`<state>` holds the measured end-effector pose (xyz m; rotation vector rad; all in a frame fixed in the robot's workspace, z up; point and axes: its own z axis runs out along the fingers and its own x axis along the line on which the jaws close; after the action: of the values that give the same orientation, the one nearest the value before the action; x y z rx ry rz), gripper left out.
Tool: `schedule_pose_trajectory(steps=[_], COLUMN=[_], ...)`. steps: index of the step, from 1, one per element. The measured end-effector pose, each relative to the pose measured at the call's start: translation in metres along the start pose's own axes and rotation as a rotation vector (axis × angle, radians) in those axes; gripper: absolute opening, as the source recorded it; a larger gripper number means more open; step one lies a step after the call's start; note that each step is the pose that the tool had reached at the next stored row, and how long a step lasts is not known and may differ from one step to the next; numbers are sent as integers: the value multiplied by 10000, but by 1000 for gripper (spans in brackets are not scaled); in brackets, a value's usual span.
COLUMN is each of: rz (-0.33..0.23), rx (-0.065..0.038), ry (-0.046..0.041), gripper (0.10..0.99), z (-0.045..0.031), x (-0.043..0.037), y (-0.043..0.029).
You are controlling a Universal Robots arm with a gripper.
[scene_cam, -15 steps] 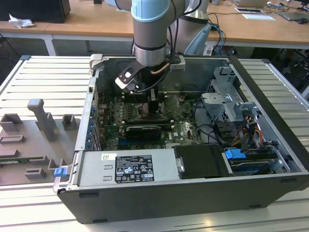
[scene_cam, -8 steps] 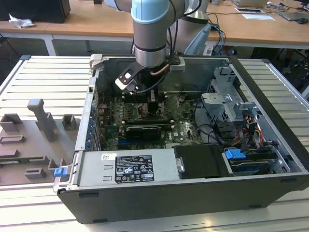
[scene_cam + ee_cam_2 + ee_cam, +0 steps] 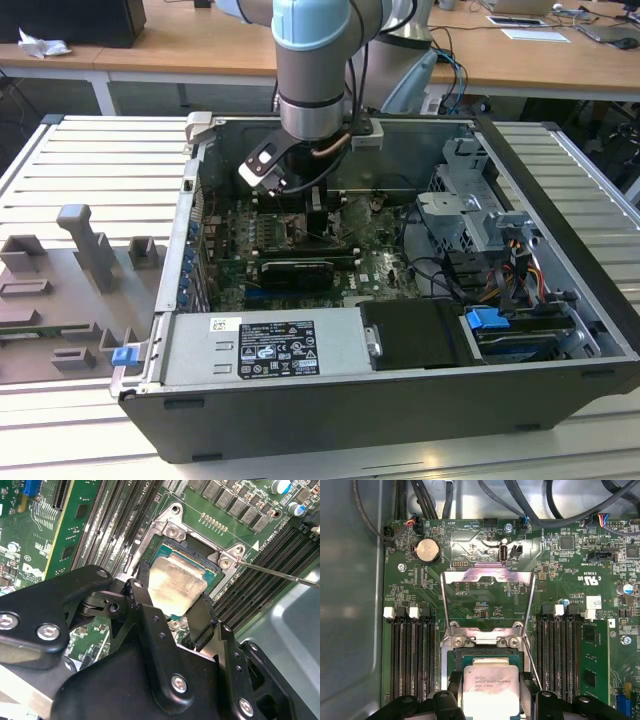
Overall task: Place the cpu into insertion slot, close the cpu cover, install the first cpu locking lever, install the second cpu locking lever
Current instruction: 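Place the cpu into insertion slot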
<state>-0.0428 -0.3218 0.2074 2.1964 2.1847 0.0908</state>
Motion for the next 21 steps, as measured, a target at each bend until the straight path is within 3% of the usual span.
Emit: schedule_pose_trajectory(steps=[8, 21], rz=[1, -1], rx=[0, 1], ry=[-7, -87], gripper=[541, 541], z=[37, 89], x=[1, 25], y=[-3, -7])
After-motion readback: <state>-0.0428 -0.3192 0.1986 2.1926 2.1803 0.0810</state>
